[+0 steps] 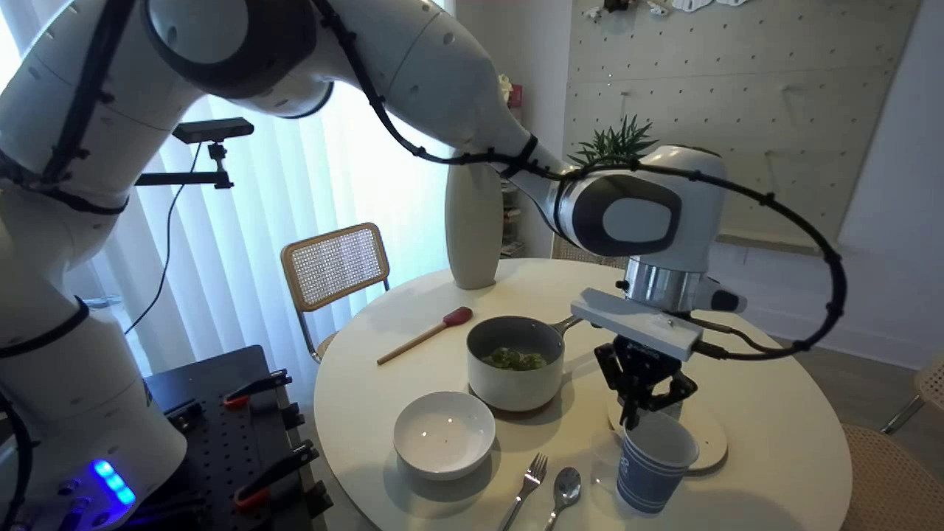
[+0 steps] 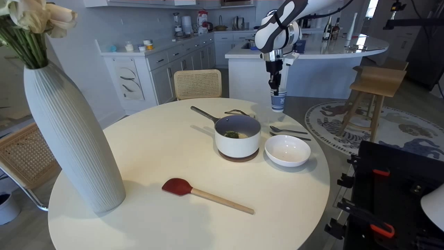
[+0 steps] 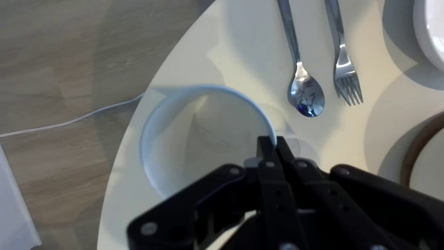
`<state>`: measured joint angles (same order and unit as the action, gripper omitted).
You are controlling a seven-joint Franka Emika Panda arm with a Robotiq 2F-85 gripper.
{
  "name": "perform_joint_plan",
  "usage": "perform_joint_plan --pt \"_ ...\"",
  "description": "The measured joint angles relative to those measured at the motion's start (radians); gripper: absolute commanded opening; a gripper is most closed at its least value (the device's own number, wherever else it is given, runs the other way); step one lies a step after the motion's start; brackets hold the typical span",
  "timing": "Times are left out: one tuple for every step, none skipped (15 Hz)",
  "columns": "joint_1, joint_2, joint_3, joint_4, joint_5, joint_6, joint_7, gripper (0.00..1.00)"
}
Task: Place the spoon next to the fork then move the cup to the left
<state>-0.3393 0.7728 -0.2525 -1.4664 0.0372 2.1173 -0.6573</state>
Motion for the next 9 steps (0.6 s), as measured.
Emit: perform_joint_plan --pt "0.014 -0.034 0.003 -0.044 -0.027 0.012 0.019 0.01" --pt "0.026 -0.068 0.011 -0.088 -0.061 0.024 0.043 0.01" --pt "0.039 -0.105 0.019 -0.135 -0.092 0.035 0.066 0.01" --pt "0.053 -0.144 0.027 -0.183 -0.123 0.044 0.089 0.01" --pt "0.066 -0.182 0.037 -0.229 -0.151 0.050 0.110 0.01" --pt "0.078 -0.220 0.046 -0.276 -0.175 0.059 0.127 0.01" --pt "0.090 -0.260 0.055 -0.326 -0.197 0.068 0.141 0.01" --pt "0.101 -0.299 0.065 -0.375 -0.219 0.077 0.154 0.01" --pt "0.111 -0.338 0.074 -0.424 -0.236 0.084 0.158 0.01"
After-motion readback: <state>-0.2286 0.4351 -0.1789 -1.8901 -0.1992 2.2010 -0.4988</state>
